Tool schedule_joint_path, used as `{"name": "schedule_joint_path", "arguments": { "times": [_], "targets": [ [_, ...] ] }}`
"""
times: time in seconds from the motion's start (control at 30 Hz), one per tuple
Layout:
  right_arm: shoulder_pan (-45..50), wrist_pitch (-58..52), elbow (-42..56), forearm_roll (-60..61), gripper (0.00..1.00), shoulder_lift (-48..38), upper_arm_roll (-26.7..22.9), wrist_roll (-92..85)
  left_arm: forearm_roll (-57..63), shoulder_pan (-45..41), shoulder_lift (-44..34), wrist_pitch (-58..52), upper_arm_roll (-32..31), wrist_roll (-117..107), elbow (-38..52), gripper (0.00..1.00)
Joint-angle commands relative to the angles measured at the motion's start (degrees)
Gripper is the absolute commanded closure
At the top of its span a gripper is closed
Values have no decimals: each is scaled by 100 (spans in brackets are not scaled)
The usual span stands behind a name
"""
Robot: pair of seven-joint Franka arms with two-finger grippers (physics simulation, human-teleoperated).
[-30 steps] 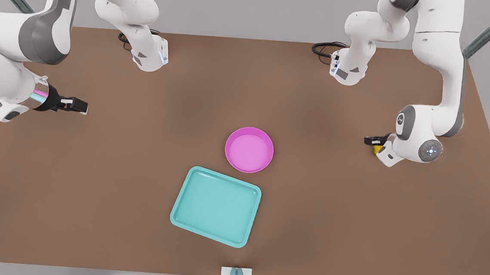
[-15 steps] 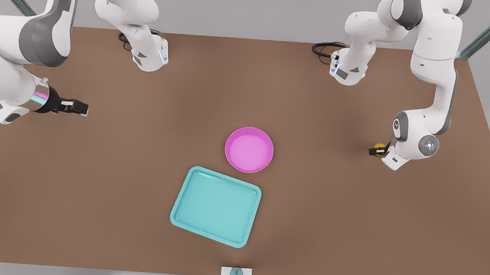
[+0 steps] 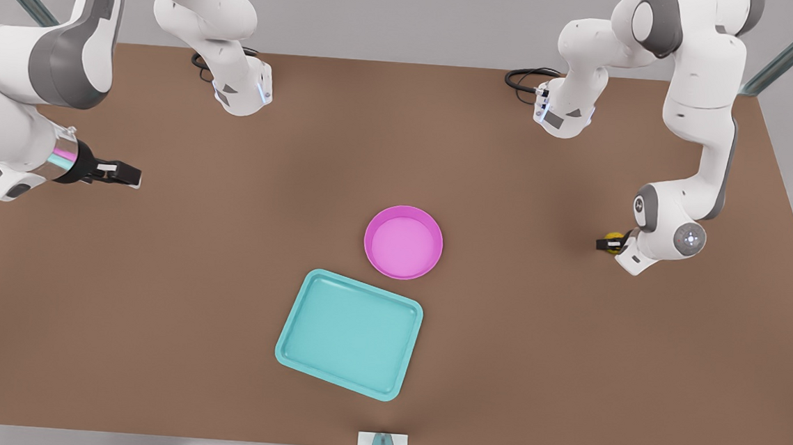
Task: Place the orange on the plate with the left arm and the plate on the tray with the right arm
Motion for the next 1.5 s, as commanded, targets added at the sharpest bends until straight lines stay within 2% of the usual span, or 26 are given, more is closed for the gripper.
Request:
{"name": "schedule_joint_path", "arguments": {
  "times": [0.0,0.3,0.37,0.4,0.53,0.6,0.63,0.7,0.73,0.8,0.87,1.0,1.07,1.13,1.17,1.2,1.3,1.33,1.37,1.4,1.43,1.47],
  "targets": [
    [1,-2,2,10,0,-7,-1,-2,1,6,24,43,1,178,9,0],
    [-8,-2,11,45,0,64,-1,-2,1,6,155,78,1,169,18,0],
    [1,-2,11,45,0,73,-1,-2,1,14,155,78,1,169,36,26],
    [1,-2,11,54,0,73,-1,-2,1,23,147,69,1,178,36,30],
    [1,-2,11,63,0,81,-1,-2,1,14,-117,-299,1,90,53,30],
    [-8,-2,11,63,0,81,-1,-2,1,6,-152,-335,1,98,53,34],
    [-8,-2,11,63,0,81,-1,-2,1,-64,-178,-431,1,133,53,34],
    [-8,-2,11,63,0,81,-1,-2,-7,-899,-741,-1143,-8,46,132,33],
    [-8,-2,11,63,0,81,-1,-2,-60,-1057,-732,-1495,-201,-112,475,33],
    [-8,-2,11,63,0,81,-1,-2,-78,-2164,-390,-1863,-483,-1834,1406,33],
    [-8,-2,11,54,0,81,-1,-2,-534,-3307,374,-2883,-527,-2695,2917,33],
    [-8,-2,126,28,0,169,-1,-2,-1194,-4450,1684,-3086,-553,-4778,4860,33],
    [-8,-2,134,19,0,169,-1,7,-1264,-4556,1834,-3033,-948,-5324,4966,33],
    [1,-2,134,19,0,169,-1,7,-1256,-4547,1878,-2814,-975,-5272,4861,33],
    [1,-2,134,19,0,169,-1,6,-1247,-4547,1869,-2717,-966,-5237,4782,21],
    [1,-2,126,19,0,169,-1,-2,-1247,-4521,1896,-2673,-949,-5228,4782,0],
    [1,-2,126,28,0,169,-1,7,-1247,-4459,1852,-2778,-914,-5079,4773,0],
    [1,-2,126,37,0,169,-1,7,-1273,-4450,1580,-3883,-519,-4026,4852,0],
    [-8,-2,126,37,0,169,-1,7,-1396,-4433,860,-5351,342,-2909,4852,0],
    [1,-2,126,37,0,178,-1,7,-1361,-4433,148,-6275,1449,-1855,4870,0],
    [133,-2,12,45,0,362,34,50,-1308,-4442,-196,-6592,2346,-1106,5001,0],
    [861,85,37,72,0,959,87,374,-1308,-4442,-178,-6768,2874,-1035,5327,0]
  ]
}}
